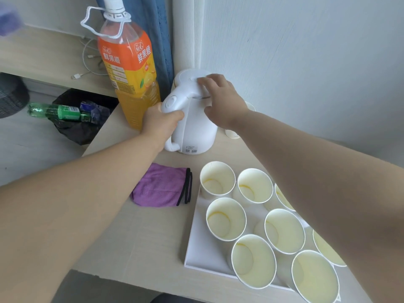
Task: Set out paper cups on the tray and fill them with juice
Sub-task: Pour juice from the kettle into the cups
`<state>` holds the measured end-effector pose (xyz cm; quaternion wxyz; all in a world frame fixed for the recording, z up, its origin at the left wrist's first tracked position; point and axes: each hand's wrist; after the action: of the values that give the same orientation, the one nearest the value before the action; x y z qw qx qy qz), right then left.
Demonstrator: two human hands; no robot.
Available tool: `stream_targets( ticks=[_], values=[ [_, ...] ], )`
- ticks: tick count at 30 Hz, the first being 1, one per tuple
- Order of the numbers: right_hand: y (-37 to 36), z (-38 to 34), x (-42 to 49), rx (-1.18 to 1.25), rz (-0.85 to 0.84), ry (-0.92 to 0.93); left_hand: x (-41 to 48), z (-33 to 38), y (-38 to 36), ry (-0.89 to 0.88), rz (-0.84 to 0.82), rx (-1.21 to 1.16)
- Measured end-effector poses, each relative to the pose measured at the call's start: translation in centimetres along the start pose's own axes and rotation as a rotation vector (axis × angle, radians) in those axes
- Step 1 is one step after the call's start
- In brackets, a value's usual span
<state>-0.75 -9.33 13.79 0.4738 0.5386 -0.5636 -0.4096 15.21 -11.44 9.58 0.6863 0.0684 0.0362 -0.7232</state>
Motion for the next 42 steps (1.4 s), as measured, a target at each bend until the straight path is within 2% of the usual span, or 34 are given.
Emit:
stream_targets(
  ticks=[4, 9, 13, 19, 24, 35, 42],
  values=[
    [1.3, -0.7, -0.8, 0.015, 0.001, 0.001, -1.0, 1.5, 1.0, -0.082, 0.022, 0.016],
    [4.5, -2.4, -2.6, 0.052, 0.110, 0.048, -3.7, 4.8, 3.3, -0.165, 0.032, 0.061],
    [7.7, -4.5, -4.5, 0.192, 0.186, 0.015, -6.4, 7.8, 5.7, -0.223, -0.020, 0.090],
    [10.4, -8.1, -9.2, 0.369, 0.191, -0.046, -11.6, 10.8, 9.3, -0.236, -0.094, 0.099],
    [11.4, -10.5, -12.6, 0.422, 0.116, -0.038, -15.7, 11.2, 12.1, -0.220, -0.124, 0.151],
    [11.9, -11.6, -18.2, 0.336, -0.167, 0.026, -19.9, 10.9, 14.6, -0.155, -0.260, 0.286],
    [10.6, -9.9, -18.6, 0.416, -0.246, -0.066, -19.4, 10.1, 13.5, -0.109, -0.317, 0.348]
  ],
)
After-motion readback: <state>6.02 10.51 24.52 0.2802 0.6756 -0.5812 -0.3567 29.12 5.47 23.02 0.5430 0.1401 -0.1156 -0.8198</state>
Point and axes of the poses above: each hand's wrist, its own x-axis towards the middle knuckle, its own y-axis out of the back of the hand, z = x × y, and after that the axes turned 9 degrees about -x, right-handed
